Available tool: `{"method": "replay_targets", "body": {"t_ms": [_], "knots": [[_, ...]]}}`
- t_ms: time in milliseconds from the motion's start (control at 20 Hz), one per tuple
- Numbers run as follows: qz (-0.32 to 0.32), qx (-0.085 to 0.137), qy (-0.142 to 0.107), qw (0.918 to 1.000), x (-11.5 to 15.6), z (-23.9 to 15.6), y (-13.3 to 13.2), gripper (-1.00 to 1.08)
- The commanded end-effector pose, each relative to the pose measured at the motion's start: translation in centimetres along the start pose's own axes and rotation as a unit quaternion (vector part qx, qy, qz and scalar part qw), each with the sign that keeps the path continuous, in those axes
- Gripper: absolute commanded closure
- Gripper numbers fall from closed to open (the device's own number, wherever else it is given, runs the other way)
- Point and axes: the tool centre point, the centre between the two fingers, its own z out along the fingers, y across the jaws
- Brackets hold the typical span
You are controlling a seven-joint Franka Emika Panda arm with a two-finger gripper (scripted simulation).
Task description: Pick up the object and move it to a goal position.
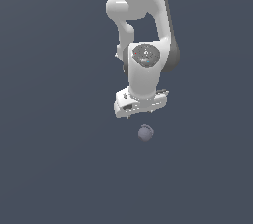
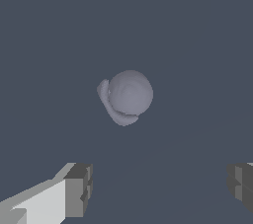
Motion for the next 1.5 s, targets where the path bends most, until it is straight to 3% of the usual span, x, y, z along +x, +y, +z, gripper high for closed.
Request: {"method": "replay_targets", "body": {"t_ms": [0,700,1050,1450], "knots": [[-0.035,-0.003,0.0,0.9994,0.7,0.7,-0.2,-0.92],[-0.221,-0.013,0.0,0.9752,4.3,4.5,-1.6,-0.92],[-0.253,-0.014,0.0,0.9674,4.9,5.2,-1.8,-0.92],[-0.253,-0.014,0.0,0.9674,4.8,6.2,-1.8,-0.92]]}}
